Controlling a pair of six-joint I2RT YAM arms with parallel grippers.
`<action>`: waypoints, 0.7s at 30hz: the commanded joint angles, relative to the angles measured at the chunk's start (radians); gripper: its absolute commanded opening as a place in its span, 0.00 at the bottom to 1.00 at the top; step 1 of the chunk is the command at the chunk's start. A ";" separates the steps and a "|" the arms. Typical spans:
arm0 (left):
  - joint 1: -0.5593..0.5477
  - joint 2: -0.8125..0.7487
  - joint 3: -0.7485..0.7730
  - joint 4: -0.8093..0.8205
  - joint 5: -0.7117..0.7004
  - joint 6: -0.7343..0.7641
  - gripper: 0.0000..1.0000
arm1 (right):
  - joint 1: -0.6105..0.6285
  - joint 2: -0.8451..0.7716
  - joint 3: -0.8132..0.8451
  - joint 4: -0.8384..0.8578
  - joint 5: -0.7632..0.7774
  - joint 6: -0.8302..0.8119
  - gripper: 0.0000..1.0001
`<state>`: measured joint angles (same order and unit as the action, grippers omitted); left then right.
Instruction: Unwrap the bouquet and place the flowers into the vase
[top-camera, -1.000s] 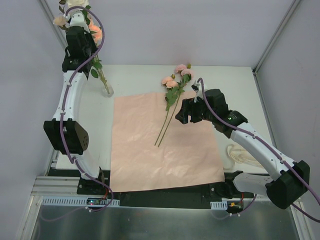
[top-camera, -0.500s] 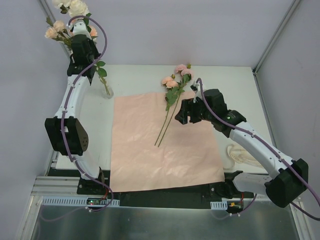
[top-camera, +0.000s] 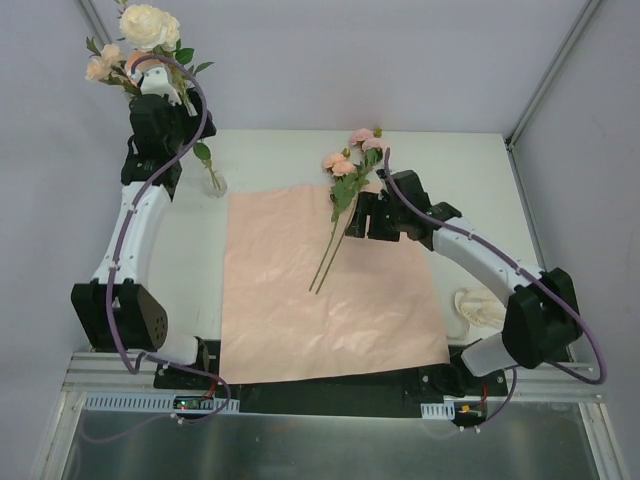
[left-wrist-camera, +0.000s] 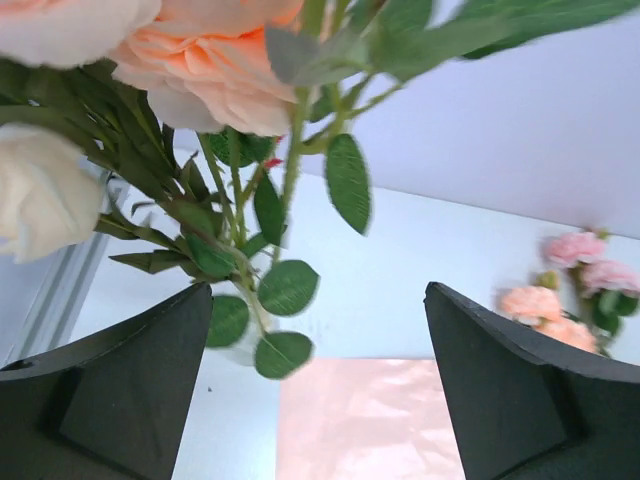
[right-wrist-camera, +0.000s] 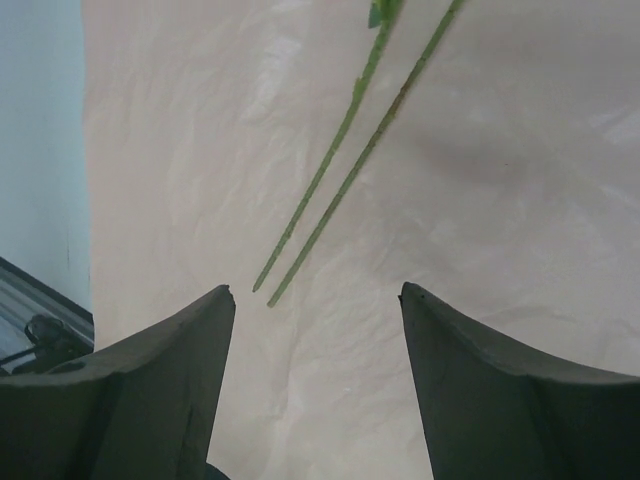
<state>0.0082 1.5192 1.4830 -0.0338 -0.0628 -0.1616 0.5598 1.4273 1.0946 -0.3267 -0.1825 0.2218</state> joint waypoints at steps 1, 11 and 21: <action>0.006 -0.197 -0.082 0.031 0.188 -0.073 0.86 | -0.041 0.119 0.068 -0.009 -0.011 0.198 0.67; -0.077 -0.467 -0.360 0.067 0.678 -0.243 0.75 | -0.047 0.341 0.136 0.057 0.038 0.280 0.47; -0.321 -0.579 -0.570 0.069 0.669 -0.239 0.70 | -0.031 0.493 0.252 0.103 0.090 0.304 0.46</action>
<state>-0.2665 0.9871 0.9375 -0.0032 0.5785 -0.3855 0.5163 1.8782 1.2755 -0.2558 -0.1352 0.4934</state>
